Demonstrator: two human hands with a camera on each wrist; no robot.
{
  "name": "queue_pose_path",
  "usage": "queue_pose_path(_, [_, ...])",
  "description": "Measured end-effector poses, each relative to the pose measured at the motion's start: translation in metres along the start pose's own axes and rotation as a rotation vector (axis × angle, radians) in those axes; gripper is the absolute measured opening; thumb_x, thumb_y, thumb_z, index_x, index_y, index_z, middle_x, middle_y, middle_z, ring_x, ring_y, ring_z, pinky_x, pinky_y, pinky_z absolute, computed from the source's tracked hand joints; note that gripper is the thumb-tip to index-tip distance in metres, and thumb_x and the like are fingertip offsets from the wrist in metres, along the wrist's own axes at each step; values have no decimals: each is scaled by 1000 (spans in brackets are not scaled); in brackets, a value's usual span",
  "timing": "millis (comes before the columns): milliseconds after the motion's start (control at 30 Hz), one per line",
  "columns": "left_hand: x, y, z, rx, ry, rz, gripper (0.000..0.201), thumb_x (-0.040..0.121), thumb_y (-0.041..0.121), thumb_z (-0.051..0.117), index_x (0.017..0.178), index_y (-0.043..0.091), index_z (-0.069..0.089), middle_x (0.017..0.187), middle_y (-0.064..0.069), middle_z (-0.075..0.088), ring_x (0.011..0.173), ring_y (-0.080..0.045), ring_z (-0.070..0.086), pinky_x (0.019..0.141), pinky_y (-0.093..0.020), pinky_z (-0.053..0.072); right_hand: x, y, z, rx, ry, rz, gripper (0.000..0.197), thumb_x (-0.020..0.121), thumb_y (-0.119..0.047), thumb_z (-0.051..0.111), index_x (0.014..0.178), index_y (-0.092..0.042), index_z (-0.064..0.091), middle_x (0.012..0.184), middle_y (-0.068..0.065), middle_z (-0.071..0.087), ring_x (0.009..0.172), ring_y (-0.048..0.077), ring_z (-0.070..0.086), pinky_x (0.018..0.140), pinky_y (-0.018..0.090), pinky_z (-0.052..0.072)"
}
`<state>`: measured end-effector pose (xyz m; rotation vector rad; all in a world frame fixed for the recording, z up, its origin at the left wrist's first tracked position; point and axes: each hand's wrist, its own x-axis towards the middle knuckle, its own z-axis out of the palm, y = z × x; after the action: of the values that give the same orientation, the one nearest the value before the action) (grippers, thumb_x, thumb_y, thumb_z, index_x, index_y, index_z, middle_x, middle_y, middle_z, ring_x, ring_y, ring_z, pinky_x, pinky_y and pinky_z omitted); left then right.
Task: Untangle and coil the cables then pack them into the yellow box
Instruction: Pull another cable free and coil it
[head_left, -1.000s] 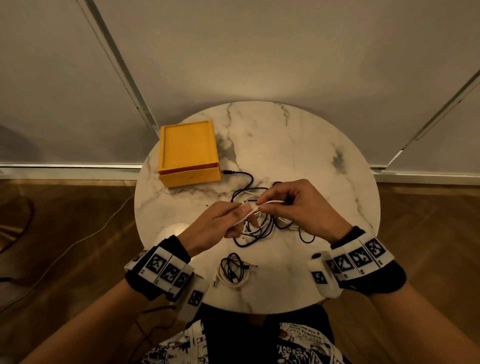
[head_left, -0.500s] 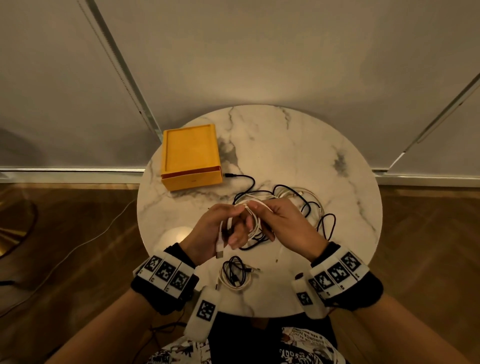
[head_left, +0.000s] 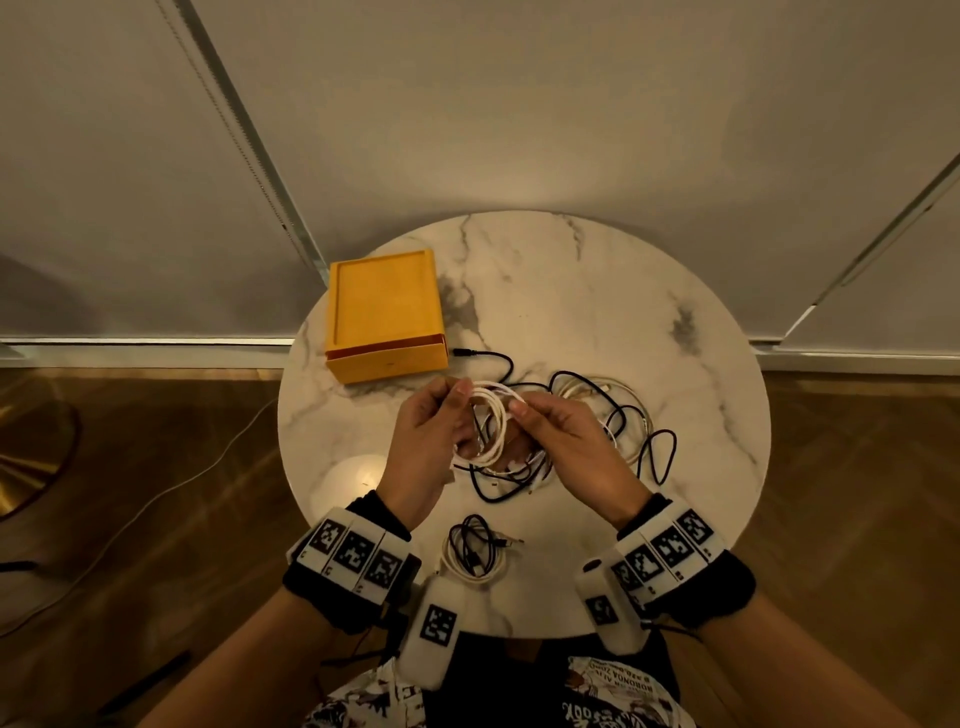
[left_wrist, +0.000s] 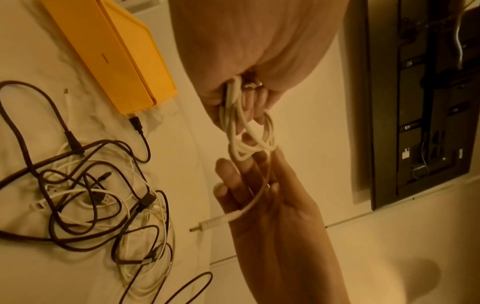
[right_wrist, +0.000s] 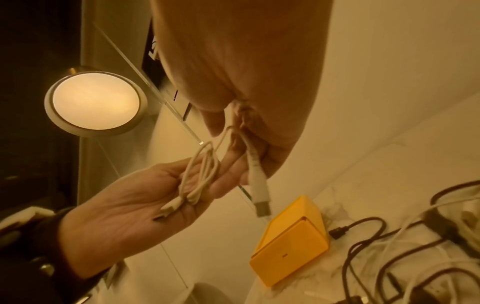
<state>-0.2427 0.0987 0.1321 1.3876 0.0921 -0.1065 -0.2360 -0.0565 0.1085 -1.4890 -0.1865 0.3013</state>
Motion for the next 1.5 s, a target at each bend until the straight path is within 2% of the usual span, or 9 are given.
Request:
queue_pose_path(167, [6,2,-9,-89,15,-27,29,102,10,41,74,14,48,51,9,33,46,-6,26,45,-21,27,1,5,-19,-479,129,-116,11,88,-21,68,88,-12,75,79,-6,72,74,5,66,68,23,49])
queue_pose_path(267, [4,0,-8,-77,-18,-39,27,102,11,42,75,12,46,53,9,29,47,-6,24,45,-21,26,6,8,-27,-804,115,-81,14,85,-26,70,77,-15,73,72,-7,68,66,4,61,66,26,47])
queue_pose_path(467, [1,-5,-6,60,-40,25,27,101,11,41,75,10,45,51,12,31,47,-7,26,46,-24,27,7,-1,-19,21,158,166,14,95,-5,55,85,-2,64,86,18,74,76,29,73,69,36,62])
queue_pose_path(600, [0,-7,-6,68,-39,18,22,101,10,41,80,7,47,49,12,37,45,-5,30,46,-22,29,4,1,-12,345,145,212,7,90,4,56,90,5,63,83,16,74,73,25,73,67,31,61])
queue_pose_path(933, [2,-5,-6,92,-77,63,22,98,21,46,83,6,54,56,8,44,52,-6,39,51,-21,36,5,13,-9,222,-14,203,29,89,-10,59,112,8,64,107,32,63,90,31,62,78,35,52])
queue_pose_path(1167, [3,-4,-1,177,-95,158,26,101,17,42,77,9,48,56,9,35,53,-9,29,52,-22,27,3,-2,-5,-148,-65,297,34,102,-17,37,108,-2,67,81,-2,63,65,-2,59,59,11,46])
queue_pose_path(1267, [4,-2,0,217,-108,168,26,102,13,41,79,6,51,56,7,41,51,-6,34,51,-18,32,0,-9,-5,-2,-28,289,24,101,-6,36,117,-16,51,80,-12,53,65,-14,58,61,3,42])
queue_pose_path(1367, [4,-3,1,216,-151,196,30,103,12,40,89,-12,52,63,-11,49,54,-9,46,54,-18,41,1,-14,0,134,-95,223,24,99,-22,43,101,-8,62,77,-2,57,68,3,58,63,16,42])
queue_pose_path(1500, [6,-9,-2,265,-89,282,28,103,22,44,93,-1,57,57,8,49,50,-10,44,52,-28,38,4,-13,5,236,-244,258,49,100,-48,30,88,-18,66,81,-1,66,70,11,51,65,29,35])
